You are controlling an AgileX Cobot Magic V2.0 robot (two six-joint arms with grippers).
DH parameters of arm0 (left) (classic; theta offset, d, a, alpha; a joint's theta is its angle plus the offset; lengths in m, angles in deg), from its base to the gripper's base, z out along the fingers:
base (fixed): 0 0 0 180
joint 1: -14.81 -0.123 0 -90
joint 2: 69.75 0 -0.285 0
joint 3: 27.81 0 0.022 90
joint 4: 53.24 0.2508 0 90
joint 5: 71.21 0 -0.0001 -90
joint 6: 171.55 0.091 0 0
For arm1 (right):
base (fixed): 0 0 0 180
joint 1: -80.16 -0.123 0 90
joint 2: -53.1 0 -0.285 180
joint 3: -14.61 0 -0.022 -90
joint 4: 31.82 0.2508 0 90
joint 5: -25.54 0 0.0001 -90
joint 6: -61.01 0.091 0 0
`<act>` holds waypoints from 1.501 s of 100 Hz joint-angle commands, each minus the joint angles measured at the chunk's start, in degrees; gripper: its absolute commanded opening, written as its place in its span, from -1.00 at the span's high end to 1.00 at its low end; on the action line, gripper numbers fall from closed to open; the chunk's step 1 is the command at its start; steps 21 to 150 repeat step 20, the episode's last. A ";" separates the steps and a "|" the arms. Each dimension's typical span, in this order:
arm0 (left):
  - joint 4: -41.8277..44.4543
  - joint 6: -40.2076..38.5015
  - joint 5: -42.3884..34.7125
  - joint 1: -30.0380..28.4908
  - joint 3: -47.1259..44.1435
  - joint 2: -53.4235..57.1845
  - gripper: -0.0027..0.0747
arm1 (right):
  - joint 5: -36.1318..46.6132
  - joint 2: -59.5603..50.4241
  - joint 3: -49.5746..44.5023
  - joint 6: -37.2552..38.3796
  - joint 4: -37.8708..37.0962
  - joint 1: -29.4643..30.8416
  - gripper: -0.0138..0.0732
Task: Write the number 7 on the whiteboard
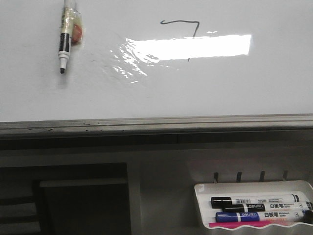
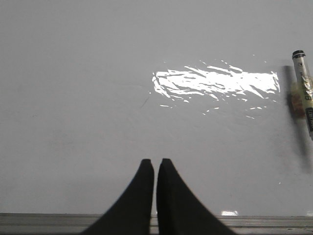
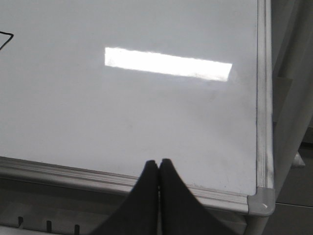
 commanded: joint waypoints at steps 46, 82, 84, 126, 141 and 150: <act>-0.44 -0.46 -4.16 -0.13 -2.02 1.82 0.98 | 4.78 -1.09 -1.81 -0.14 -0.54 -0.10 0.83; -0.44 -0.46 -4.16 -0.13 -2.02 1.82 0.98 | 4.78 -1.09 -1.81 -0.14 -0.54 -0.10 0.83; -0.44 -0.46 -4.16 -0.13 -2.02 1.82 0.98 | 4.78 -1.09 -1.81 -0.14 -0.54 -0.10 0.83; -0.44 -0.46 -4.16 -0.13 -2.02 1.82 0.98 | 4.78 -1.09 -1.81 -0.14 -0.54 -0.10 0.83; -0.44 -0.46 -4.16 -0.13 -2.02 1.82 0.98 | 4.78 -1.09 -1.81 -0.14 -0.54 -0.10 0.83; -0.44 -0.46 -4.16 -0.13 -2.02 1.82 0.98 | 4.78 -1.09 -1.81 -0.14 -0.54 -0.10 0.83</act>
